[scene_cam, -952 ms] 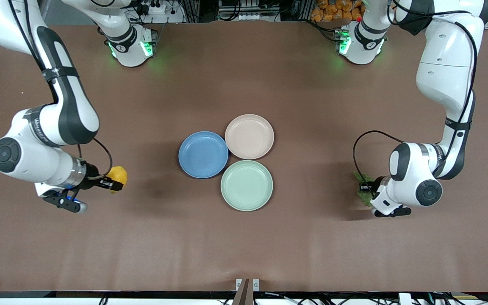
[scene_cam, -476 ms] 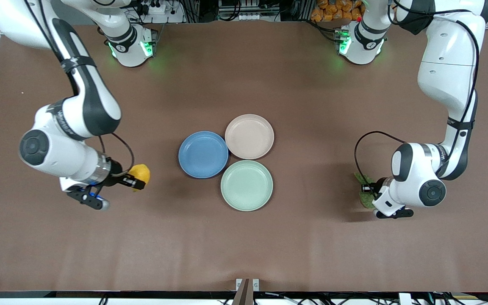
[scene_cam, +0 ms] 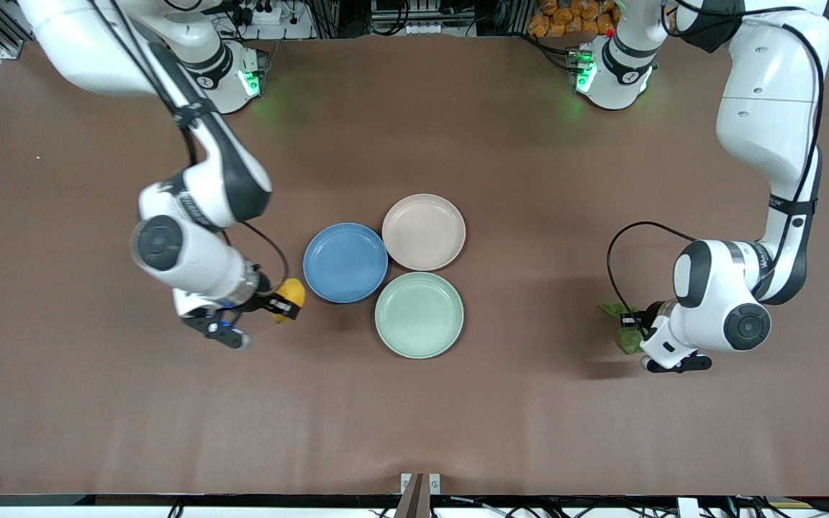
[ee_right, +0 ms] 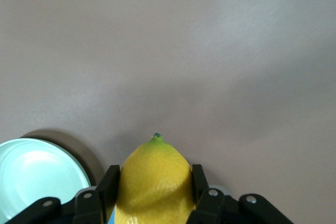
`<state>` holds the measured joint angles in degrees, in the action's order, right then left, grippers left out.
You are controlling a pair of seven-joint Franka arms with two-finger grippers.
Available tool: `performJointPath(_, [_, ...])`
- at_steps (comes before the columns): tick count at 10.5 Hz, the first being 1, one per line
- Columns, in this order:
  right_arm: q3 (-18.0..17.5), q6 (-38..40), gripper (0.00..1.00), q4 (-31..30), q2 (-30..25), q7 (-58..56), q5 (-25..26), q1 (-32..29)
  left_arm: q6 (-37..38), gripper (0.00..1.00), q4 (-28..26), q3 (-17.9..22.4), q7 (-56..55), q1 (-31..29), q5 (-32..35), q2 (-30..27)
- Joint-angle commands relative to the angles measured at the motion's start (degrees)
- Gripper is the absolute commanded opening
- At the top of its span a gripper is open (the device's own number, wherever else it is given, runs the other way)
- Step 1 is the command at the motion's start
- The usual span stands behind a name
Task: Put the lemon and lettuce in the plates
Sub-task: 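Carry the lemon to the blue plate while the left gripper carries lettuce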
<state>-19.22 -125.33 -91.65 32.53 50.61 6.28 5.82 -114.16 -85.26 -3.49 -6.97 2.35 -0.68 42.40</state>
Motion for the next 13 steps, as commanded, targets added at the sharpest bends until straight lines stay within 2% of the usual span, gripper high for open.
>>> performJointPath(1, [-3.2, -3.0, 0.00, -2.3, 1.8, 6.3, 5.7, -0.1, 3.9, 0.00, -0.8, -1.6, 0.1, 0.6, -2.1, -4.5])
performJointPath(3, [-4.9, -9.4, 0.00, -8.2, 1.9, 10.0, 7.4, 0.1, 6.1, 0.00, -0.9, -4.1, -3.4, 0.6, -4.7, -6.0])
performJointPath(6, [-7.1, -9.8, 0.00, -10.7, 3.2, 17.3, 13.5, 1.2, 11.8, 0.00, -1.0, -9.3, -11.5, 0.2, -8.4, -9.2])
performJointPath(9, [-10.1, -10.0, 0.00, -13.6, 3.2, 21.3, 14.9, 1.2, 12.5, 0.00, -1.0, -17.1, -24.0, 0.4, -9.0, -9.1])
performJointPath(12, [-11.5, -10.9, 0.00, -15.6, 3.6, 25.9, 18.9, 1.1, 11.5, 0.00, -1.2, -18.2, -29.6, 1.3, -17.3, -8.1])
performJointPath(13, [-11.5, -10.9, 0.04, -15.7, 3.7, 26.0, 18.9, 1.1, 9.9, 0.00, -1.4, -18.1, -32.2, 3.9, -18.2, -7.5])
